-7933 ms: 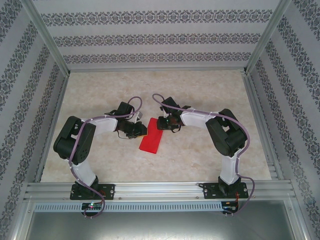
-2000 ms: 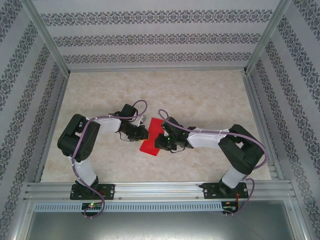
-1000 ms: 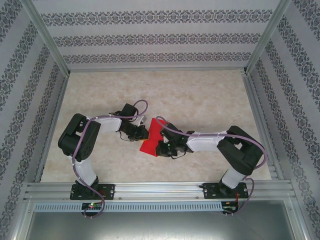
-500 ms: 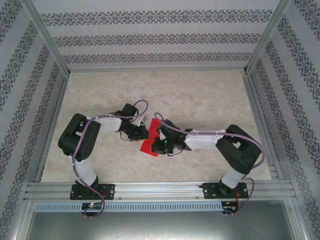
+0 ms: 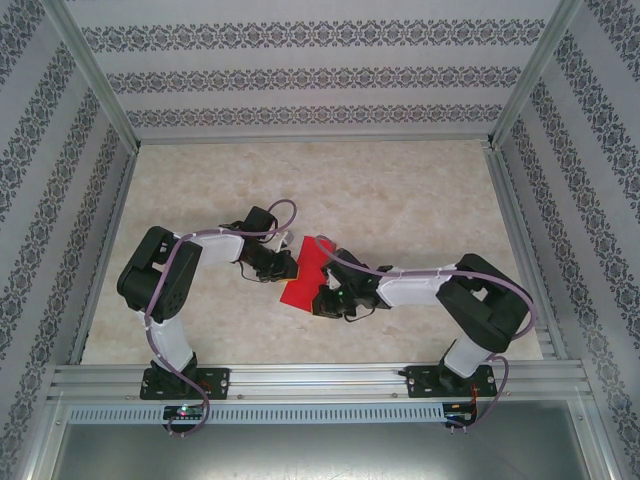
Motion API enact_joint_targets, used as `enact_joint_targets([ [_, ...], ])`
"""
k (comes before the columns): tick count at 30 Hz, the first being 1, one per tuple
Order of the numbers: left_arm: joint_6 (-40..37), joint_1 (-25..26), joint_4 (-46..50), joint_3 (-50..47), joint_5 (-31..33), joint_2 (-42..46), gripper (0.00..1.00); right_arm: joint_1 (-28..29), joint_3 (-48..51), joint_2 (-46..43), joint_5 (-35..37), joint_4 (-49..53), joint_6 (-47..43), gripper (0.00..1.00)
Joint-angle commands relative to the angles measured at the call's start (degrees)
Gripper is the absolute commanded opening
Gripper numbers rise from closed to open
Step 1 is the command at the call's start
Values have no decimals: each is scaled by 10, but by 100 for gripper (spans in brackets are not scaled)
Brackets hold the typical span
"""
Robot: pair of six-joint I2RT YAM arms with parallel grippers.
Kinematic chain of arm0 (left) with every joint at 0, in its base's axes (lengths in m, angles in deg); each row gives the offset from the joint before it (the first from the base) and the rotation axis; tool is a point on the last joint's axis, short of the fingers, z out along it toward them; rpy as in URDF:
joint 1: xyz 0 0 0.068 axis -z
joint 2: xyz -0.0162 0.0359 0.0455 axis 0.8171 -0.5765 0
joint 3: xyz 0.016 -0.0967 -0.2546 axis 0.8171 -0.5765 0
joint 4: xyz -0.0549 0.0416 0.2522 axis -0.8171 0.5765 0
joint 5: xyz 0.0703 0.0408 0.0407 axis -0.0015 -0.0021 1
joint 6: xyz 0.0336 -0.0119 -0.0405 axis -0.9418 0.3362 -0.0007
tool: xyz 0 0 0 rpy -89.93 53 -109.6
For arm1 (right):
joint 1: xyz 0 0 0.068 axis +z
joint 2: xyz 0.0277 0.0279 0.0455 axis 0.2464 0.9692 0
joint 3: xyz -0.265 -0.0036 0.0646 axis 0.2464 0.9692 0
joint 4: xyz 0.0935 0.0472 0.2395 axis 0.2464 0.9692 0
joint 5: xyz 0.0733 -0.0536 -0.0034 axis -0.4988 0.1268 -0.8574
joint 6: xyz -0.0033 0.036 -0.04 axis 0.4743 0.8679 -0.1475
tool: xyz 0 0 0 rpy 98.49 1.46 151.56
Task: Fold a paper plane with a square sheet of paper (pick it up from the middle)
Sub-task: Fold the square sheet of paper in half at the center of the table.
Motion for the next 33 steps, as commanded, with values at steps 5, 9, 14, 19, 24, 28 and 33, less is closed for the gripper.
enact_joint_targets([
  [5,-30,19,19,-23,139,-80,16,-40,44,-31,-35,-39,34,5],
  [9,-31,22,26,-22,151,-68,16,-62,13,-56,-43,-112,67,5],
  [14,-33,27,33,-19,166,-65,16,-86,-5,-25,-29,-133,67,5],
  [19,-35,32,34,-19,178,-61,16,-108,-15,22,-9,-145,42,5],
  [24,-45,35,41,-23,216,-53,16,-128,-28,48,12,-107,-6,5],
  [28,-48,36,38,-31,230,-49,17,-145,-21,52,38,-80,-32,6],
  [33,-51,36,42,-32,251,-51,16,-169,-11,28,70,-23,-63,5],
])
